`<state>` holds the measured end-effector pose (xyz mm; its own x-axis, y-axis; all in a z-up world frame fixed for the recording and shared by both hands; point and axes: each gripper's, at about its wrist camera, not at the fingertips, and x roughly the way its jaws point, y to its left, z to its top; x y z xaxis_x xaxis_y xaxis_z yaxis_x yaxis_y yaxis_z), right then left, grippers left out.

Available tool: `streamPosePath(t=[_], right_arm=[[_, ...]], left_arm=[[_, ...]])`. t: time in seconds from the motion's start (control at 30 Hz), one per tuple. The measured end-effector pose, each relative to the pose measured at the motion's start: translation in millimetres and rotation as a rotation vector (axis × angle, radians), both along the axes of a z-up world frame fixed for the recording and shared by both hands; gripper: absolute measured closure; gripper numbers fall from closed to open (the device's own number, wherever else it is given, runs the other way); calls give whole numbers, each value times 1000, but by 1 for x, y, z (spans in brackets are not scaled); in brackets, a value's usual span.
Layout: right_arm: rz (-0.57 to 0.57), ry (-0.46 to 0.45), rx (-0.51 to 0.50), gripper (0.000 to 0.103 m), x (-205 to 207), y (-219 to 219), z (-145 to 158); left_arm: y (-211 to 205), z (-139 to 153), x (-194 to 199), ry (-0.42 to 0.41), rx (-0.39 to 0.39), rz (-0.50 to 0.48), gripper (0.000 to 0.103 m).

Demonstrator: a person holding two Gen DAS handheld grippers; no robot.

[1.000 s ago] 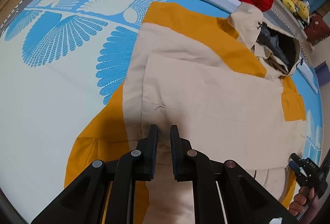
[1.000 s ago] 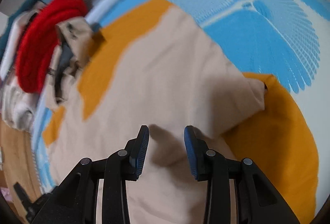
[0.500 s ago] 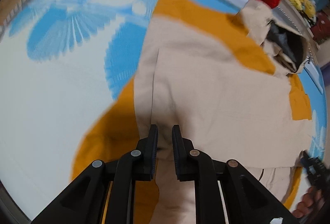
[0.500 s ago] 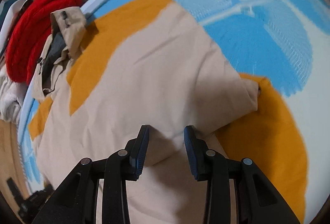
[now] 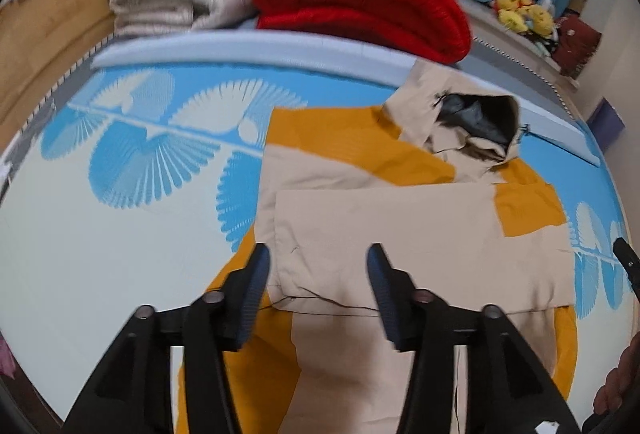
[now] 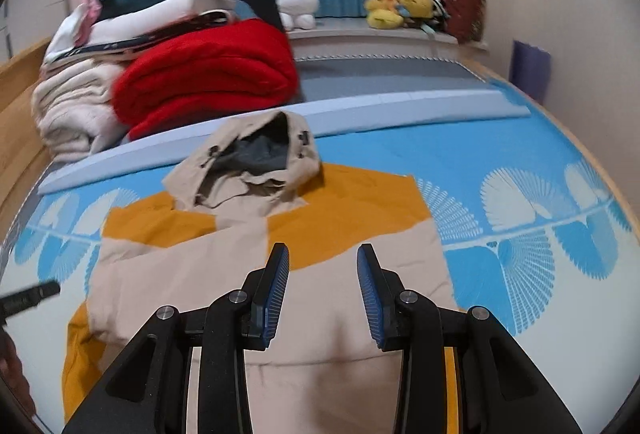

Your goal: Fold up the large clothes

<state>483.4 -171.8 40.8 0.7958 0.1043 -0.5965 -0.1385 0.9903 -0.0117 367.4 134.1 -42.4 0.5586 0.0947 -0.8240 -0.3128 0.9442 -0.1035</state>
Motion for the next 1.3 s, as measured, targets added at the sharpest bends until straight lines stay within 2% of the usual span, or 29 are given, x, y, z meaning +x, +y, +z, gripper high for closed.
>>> streamPosePath(t=[0.1,0.2,0.3,0.33,0.37,0.47,0.57,0.63,0.77,0.87,0.93,1.0,1.03,1.17,1.3], right_arm=[[40,-34,-36,66,-22,3,10],[76,-67,-75,66,-39,2,18],[79,-65,-67,68,-47,-9,25],[80,-62,-66,73,-47,-12,26],[85,-57,-73,84,-46,-15,26],[67,-54,-73,86,-42,-26,30],[59,-27,-38,86,-36,-37,30],[53,-10,-27,84,-34,-43,29],[53,33,1,81,-30,-56,26],[55,33,28,81,-28,-66,27],[56,24,35,83,-26,-71,26],[36,27,50,97,-19,-77,22],[30,27,61,99,-17,-79,20],[-6,76,83,99,0,-83,7],[-18,131,82,97,16,-86,-6]], left_arm=[[-15,18,-10,-72,45,-47,41],[-30,32,-21,-149,100,-82,41],[-39,42,-26,-203,128,-94,41],[-41,43,-27,-212,133,-96,41],[-44,45,-27,-223,140,-99,41],[-51,48,-26,-234,170,-102,42],[-54,46,-23,-222,158,-99,49],[-55,46,-20,-209,128,-103,58],[-58,46,-14,-170,106,-105,65],[-61,51,13,-144,118,-110,65],[-61,56,44,-128,85,-111,65],[-57,58,84,-113,40,-103,65],[-57,58,101,-105,33,-104,65],[-53,42,176,-68,-15,-115,65],[-47,16,250,-4,-87,-77,65]])
